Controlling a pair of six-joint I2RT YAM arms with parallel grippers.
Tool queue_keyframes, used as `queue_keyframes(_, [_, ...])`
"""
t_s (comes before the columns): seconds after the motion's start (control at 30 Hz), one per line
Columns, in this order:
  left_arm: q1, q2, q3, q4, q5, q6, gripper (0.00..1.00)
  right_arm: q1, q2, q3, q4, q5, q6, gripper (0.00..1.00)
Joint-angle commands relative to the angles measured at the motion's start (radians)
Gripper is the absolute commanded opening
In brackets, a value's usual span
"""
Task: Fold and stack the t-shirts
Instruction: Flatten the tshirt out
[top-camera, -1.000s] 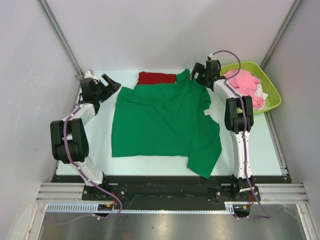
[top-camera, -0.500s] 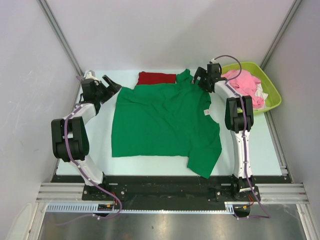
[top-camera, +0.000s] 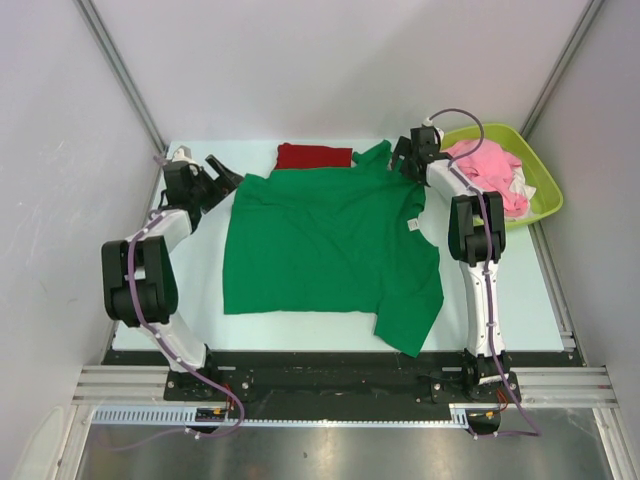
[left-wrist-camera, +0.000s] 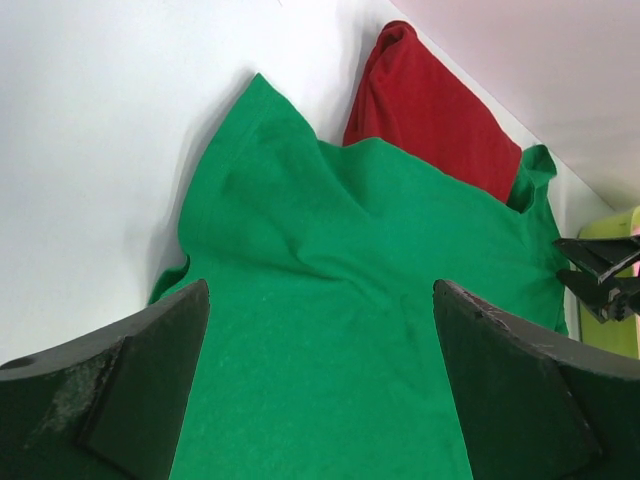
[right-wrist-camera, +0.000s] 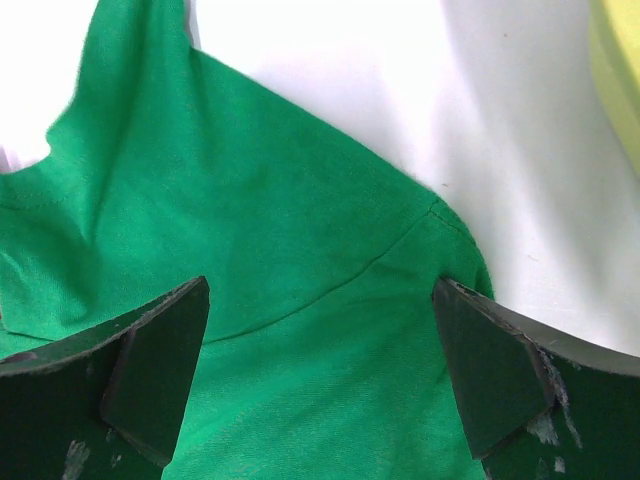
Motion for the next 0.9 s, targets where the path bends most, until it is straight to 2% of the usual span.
queue_keyframes(0.0, [-0.004,-0.095,-0.004,-0.012,-0.016,0.0,0.98,-0.012,-0.059,-0.023,-0.067,0.097,-0.041,1.0])
queue_keyframes(0.17, [-0.012,-0.253,-0.046,-0.06,-0.004,-0.019,1.0,0.026,-0.318,-0.195,0.095,0.054,-0.054,1.0])
queue_keyframes(0.4, [-0.042,-0.459,-0.178,-0.296,0.021,0.004,1.0,0.121,-0.697,-0.476,-0.01,0.052,-0.04,1.0])
queue_keyframes(0.43, [-0.065,-0.476,-0.196,-0.352,0.007,0.009,1.0,0.133,-0.78,-0.573,-0.038,0.06,-0.034,1.0])
queue_keyframes(0.5, [-0.098,-0.534,-0.256,-0.406,-0.034,0.022,1.0,0.156,-0.848,-0.669,-0.072,0.074,-0.017,1.0])
queue_keyframes(0.53, [-0.146,-0.56,-0.28,-0.437,-0.068,0.023,1.0,0.162,-0.918,-0.751,-0.103,0.078,-0.009,1.0])
queue_keyframes(0.67, [-0.259,-0.669,-0.443,-0.468,-0.151,-0.002,1.0,0.231,-1.09,-0.972,-0.149,0.103,0.021,1.0])
queue_keyframes(0.87, [-0.394,-0.845,-0.602,-0.58,-0.263,-0.151,0.99,0.35,-1.345,-1.256,-0.186,0.13,0.116,1.0])
